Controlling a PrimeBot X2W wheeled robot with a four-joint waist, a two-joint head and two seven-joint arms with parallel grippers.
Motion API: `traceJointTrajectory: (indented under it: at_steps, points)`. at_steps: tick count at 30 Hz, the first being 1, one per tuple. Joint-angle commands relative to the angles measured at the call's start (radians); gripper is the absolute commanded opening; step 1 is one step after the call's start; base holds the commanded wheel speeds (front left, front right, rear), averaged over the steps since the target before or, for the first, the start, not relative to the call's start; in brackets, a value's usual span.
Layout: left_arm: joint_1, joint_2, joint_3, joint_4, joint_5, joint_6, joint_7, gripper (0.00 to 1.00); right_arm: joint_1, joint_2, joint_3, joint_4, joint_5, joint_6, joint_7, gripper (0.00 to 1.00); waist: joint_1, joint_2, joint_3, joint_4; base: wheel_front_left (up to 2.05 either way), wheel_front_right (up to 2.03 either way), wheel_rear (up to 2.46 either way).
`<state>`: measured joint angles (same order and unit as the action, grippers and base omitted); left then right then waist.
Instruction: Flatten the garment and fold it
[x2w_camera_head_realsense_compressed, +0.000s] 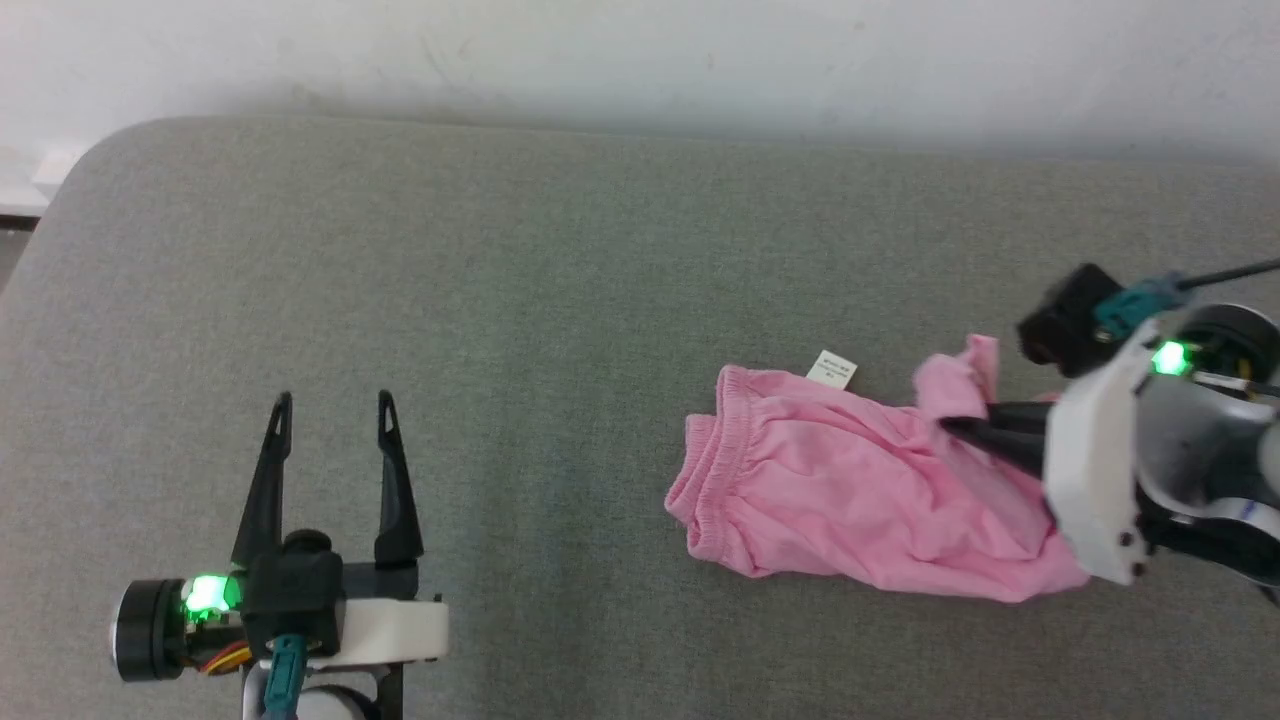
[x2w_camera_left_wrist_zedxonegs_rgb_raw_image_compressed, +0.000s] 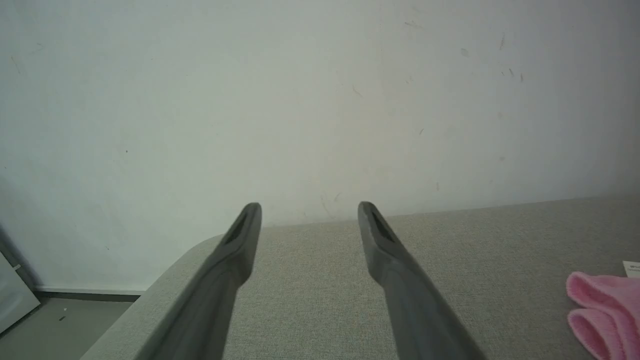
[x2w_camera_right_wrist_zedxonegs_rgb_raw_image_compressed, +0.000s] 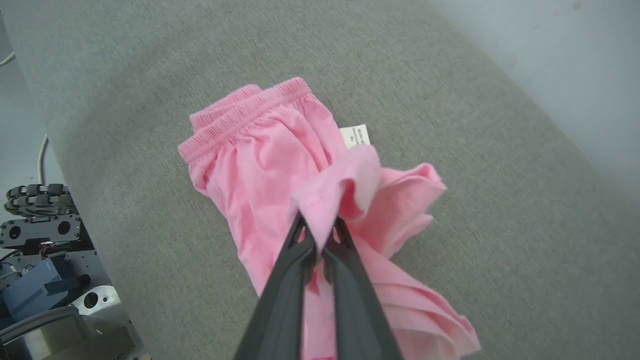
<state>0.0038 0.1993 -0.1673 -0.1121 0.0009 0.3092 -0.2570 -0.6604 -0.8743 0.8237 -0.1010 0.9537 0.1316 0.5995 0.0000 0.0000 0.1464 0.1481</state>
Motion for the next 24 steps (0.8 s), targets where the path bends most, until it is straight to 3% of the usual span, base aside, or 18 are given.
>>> traceJointTrajectory:
  at_steps: [1,7,14,20,24]
  points:
    - [-0.020,0.001,-0.006,0.003,0.003,0.003,-0.005,1.00,-0.027,0.031,0.011,-0.005,-0.013,-0.001,0.010,0.00,0.0000,0.0000,0.017,0.016,0.00,0.00,0.00]
    - [-0.068,-0.011,-0.026,0.004,0.001,0.001,-0.005,1.00,-0.135,0.176,0.115,0.061,-0.062,-0.001,0.061,0.00,0.0000,0.0000,0.059,0.057,0.00,0.00,0.00]
    - [-0.108,-0.026,-0.041,0.008,-0.001,0.005,-0.005,1.00,-0.234,0.322,0.236,0.287,-0.105,-0.001,0.040,0.00,0.0000,0.0000,0.113,0.095,0.00,0.00,0.00]
    - [-0.131,-0.037,-0.043,0.018,-0.005,0.012,-0.005,1.00,-0.256,0.368,0.351,0.475,-0.107,-0.001,0.018,0.00,0.0000,0.0000,0.140,0.111,0.00,0.00,0.00]
    - [-0.124,-0.034,-0.035,0.024,-0.006,0.018,-0.005,1.00,-0.269,0.379,0.401,0.518,-0.089,-0.001,-0.028,0.00,0.0000,0.0000,0.127,0.095,0.00,0.00,0.00]
